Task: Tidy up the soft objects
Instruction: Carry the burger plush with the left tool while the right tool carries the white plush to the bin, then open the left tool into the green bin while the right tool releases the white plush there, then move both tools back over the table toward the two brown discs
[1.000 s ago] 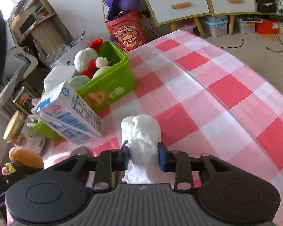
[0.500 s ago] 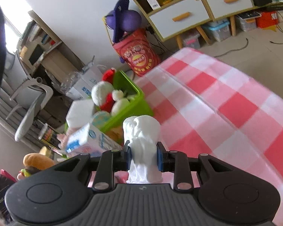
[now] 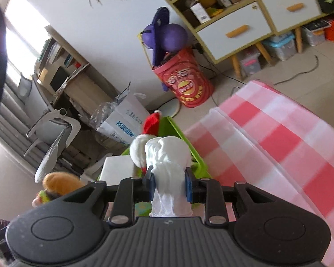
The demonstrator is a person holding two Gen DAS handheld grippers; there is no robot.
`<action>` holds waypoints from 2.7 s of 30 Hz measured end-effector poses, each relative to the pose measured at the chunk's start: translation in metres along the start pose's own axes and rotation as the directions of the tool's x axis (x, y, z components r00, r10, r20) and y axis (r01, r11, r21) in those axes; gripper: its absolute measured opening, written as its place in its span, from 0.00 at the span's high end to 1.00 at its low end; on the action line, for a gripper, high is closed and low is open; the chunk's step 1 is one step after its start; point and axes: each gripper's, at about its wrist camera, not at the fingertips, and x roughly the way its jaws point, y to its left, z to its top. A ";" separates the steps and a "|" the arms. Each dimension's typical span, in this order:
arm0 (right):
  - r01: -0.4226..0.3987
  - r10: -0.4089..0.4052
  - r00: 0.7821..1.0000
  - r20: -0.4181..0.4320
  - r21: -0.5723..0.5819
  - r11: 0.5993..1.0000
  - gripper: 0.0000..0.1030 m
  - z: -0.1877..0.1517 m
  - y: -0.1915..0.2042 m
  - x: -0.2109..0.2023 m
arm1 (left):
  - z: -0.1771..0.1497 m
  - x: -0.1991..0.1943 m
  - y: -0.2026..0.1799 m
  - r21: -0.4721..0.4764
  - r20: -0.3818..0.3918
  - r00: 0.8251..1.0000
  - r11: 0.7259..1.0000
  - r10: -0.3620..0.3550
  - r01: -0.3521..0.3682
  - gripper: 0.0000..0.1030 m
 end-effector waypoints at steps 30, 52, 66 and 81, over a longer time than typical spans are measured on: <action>0.041 -0.057 0.993 -0.105 -0.152 0.987 0.79 0.010 0.013 0.079 | 0.010 0.102 -0.009 0.121 -0.208 0.977 0.989 -0.055 0.081 0.32; 0.125 -0.138 0.987 -0.084 -0.145 0.981 0.53 0.001 -0.012 -0.051 | -0.017 -0.011 -0.032 0.063 -0.097 0.995 0.997 -0.032 0.038 0.07; 0.132 -0.163 0.980 -0.116 -0.235 0.963 0.50 -0.052 -0.003 -0.104 | -0.070 -0.069 -0.024 -0.002 -0.124 0.992 1.000 0.006 -0.007 0.05; 0.111 -0.223 0.963 -0.149 -0.536 0.837 0.45 -0.123 -0.004 -0.098 | -0.149 -0.058 -0.017 -0.021 -0.130 0.990 0.998 0.055 -0.058 0.05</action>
